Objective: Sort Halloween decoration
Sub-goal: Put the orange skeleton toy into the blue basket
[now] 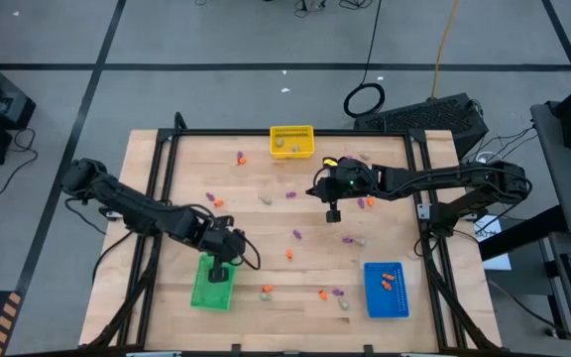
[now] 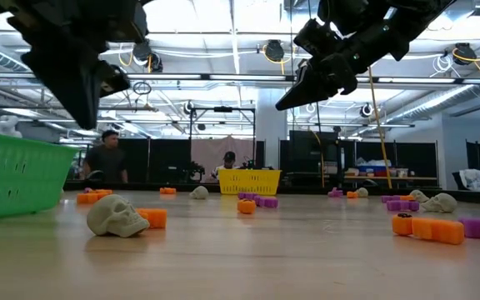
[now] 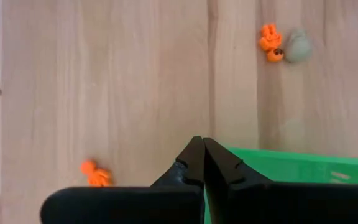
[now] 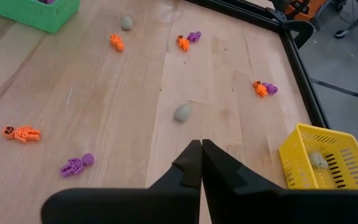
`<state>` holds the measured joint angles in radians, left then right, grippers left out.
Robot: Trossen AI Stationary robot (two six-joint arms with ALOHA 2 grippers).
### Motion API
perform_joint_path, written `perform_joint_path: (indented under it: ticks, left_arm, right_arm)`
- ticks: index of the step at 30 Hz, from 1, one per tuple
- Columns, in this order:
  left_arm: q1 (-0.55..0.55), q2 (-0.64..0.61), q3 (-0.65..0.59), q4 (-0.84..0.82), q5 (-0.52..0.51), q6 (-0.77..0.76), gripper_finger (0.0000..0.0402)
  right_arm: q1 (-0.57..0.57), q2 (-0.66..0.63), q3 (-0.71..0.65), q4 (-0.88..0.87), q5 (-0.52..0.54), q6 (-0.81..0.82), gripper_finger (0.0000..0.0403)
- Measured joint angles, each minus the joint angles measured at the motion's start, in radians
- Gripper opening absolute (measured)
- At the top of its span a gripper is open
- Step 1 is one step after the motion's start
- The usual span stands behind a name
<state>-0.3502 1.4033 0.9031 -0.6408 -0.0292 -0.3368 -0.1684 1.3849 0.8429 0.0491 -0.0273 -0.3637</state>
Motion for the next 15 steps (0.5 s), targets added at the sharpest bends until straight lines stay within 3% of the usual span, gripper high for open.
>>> perform_joint_path:
  ticks: [10, 15]
  left_arm:
    - [0.039, 0.039, -0.016, -0.012, 0.001, 0.126, 0.0000]
    - [0.089, -0.011, -0.015, 0.009, -0.054, 0.190, 0.0000]
  right_arm:
    - [0.000, 0.000, 0.000, -0.022, 0.000, 0.000, 0.0000]
    - [0.000, -0.017, 0.000, -0.077, 0.054, 0.000, 0.0000]
